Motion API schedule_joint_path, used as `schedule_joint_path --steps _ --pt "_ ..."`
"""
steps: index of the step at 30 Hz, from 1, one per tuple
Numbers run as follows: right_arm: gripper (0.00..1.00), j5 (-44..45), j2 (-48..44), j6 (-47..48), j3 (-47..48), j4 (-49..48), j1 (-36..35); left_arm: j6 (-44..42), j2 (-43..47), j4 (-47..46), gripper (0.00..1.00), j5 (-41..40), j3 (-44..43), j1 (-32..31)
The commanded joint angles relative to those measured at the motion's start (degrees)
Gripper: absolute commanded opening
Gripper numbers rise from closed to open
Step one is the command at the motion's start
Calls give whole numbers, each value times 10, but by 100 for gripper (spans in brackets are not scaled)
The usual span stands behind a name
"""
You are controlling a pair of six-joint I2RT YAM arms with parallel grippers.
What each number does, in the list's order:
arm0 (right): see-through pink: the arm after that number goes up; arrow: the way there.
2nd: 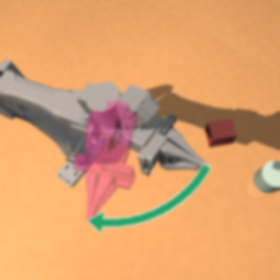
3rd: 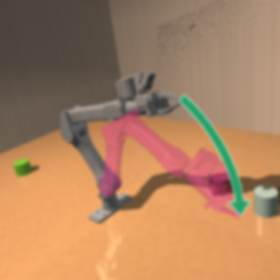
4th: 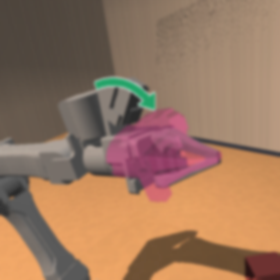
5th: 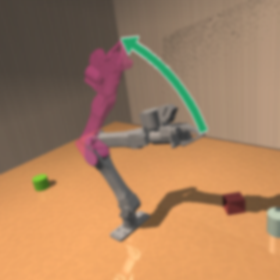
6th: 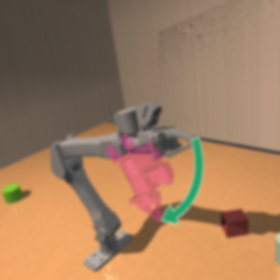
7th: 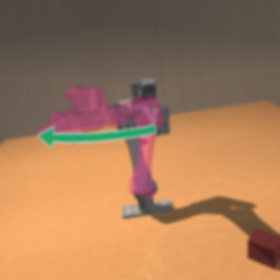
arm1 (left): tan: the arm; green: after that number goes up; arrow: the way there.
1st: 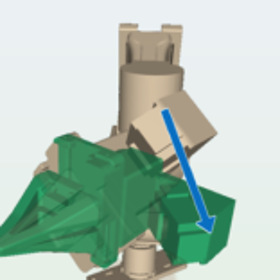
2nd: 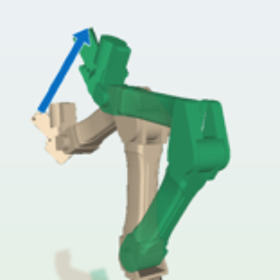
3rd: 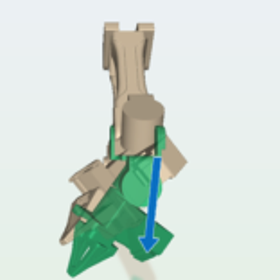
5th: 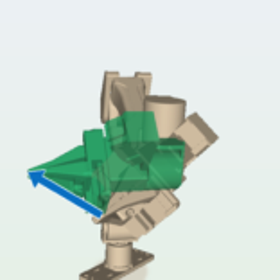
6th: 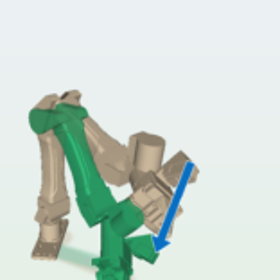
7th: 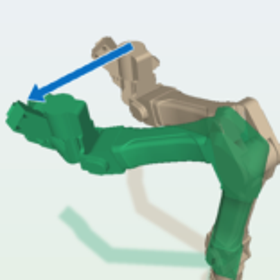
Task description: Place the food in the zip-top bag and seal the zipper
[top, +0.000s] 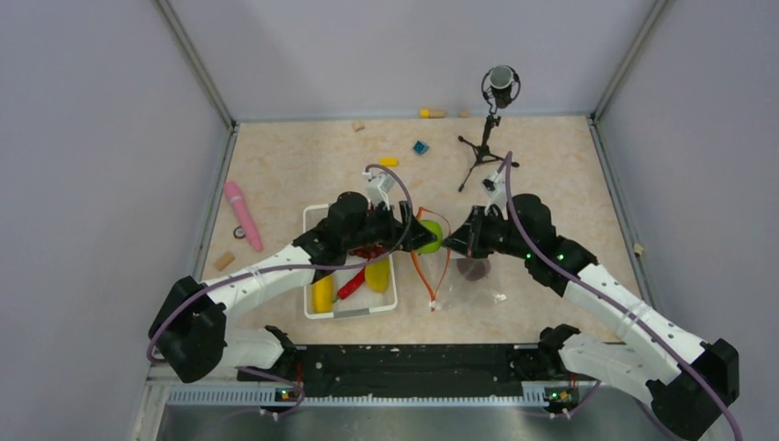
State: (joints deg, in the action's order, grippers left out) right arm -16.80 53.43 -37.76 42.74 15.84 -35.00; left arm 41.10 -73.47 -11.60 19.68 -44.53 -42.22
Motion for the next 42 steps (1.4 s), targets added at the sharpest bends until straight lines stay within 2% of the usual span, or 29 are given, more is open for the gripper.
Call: schedule_joint_path --steps 1,7,9,10,13,14,15,21,25,29,31,34,36,42 --pt "0 -40 -16 -20 21 -42 2 -20 -6 20 21 -42 -21 -5" --pt "0 -60 -13 -33 23 -68 2 -19 -14 28 24 -38 -24 -8" --pt "0 -57 -14 -33 24 -67 2 -20 -13 31 32 -32 -27 -9" --pt "0 -53 -14 -32 24 -68 2 -23 -13 32 38 -27 -28 -9" --pt "0 -47 -10 -29 24 -63 2 -33 -12 41 80 -9 -34 -11" --pt "0 -46 -8 -26 25 -58 1 -37 -10 49 91 -3 -37 -12" --pt "0 -44 -6 -24 26 -54 2 -41 -8 53 97 1 -39 -13" --pt "0 -34 -2 -14 28 -43 7 -52 25 71 98 19 -37 -15" --pt "0 -11 -1 2 29 -24 9 -63 74 110 98 -10 -31 -15" --pt "0 15 -2 21 26 -5 13 -59 136 219 98 -160 -26 -15" --pt "0 28 -1 31 24 1 14 -39 161 285 98 -265 -22 -15" --pt "0 43 -2 43 19 4 15 9 192 379 98 -372 -10 -13" --pt "0 55 -2 50 16 4 15 53 210 406 98 -412 2 -11" --pt "0 70 -1 61 9 6 16 154 230 410 98 -470 32 8"
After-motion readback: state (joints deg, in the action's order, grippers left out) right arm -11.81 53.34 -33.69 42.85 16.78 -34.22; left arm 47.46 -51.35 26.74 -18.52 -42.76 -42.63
